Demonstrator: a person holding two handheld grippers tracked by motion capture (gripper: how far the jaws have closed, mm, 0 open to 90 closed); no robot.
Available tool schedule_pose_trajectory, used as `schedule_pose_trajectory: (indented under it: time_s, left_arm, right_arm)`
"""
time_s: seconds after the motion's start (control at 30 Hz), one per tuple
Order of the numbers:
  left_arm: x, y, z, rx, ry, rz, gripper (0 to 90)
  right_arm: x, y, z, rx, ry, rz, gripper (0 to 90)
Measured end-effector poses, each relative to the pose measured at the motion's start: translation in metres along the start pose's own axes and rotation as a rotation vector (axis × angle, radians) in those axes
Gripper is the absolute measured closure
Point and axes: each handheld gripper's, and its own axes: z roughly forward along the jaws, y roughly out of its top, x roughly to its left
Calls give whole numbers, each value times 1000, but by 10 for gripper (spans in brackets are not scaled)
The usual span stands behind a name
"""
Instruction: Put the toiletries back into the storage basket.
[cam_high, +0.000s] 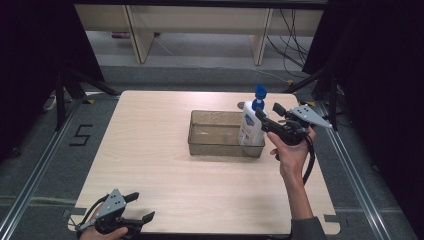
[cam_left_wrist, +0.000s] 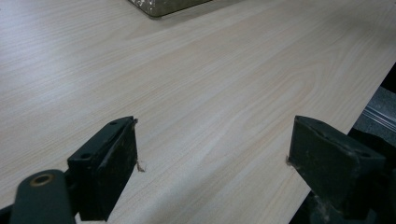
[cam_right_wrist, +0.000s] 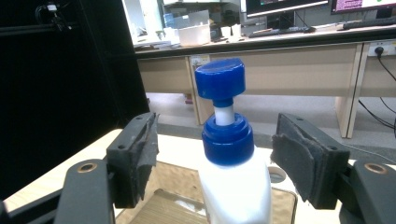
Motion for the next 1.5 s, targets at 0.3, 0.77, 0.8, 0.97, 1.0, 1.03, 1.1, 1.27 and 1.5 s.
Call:
schedule_pose_trajectory:
  time_s: [0.3,0.77,0.8,0.97,1.0,1.03,1.1,1.27,1.5]
  left_arm:
    - [-1,0,-1,-1,-5,6,148]
    - [-1,1,-1,0,1,3,148]
    - [-1,1,-1,-1,-1,4,148]
    - [-1,1,-1,1,-1,6,148]
    - [-1,1,-1,2,0,4,148]
    - [-1,1,-1,2,0,5,148]
    - [-1,0,-1,2,1,4,148]
    - [-2,0,0,-4,-7,-3,148]
    - [-1,0,-1,1,-5,3,148]
  right_arm:
    - [3,-3,-2,5,6,-8,315]
    - [7,-6,-8,27,-4,-15,308]
    - [6,-7,-9,28,1,-12,308]
    - [9,-9,-13,33,14,11,307]
    - [9,-9,-15,38,12,8,307]
    - [10,-9,-15,31,20,6,306]
    - [11,-9,-17,37,18,2,306]
    - [15,-14,-18,52,33,4,302]
    - [20,-21,-18,61,72,14,289]
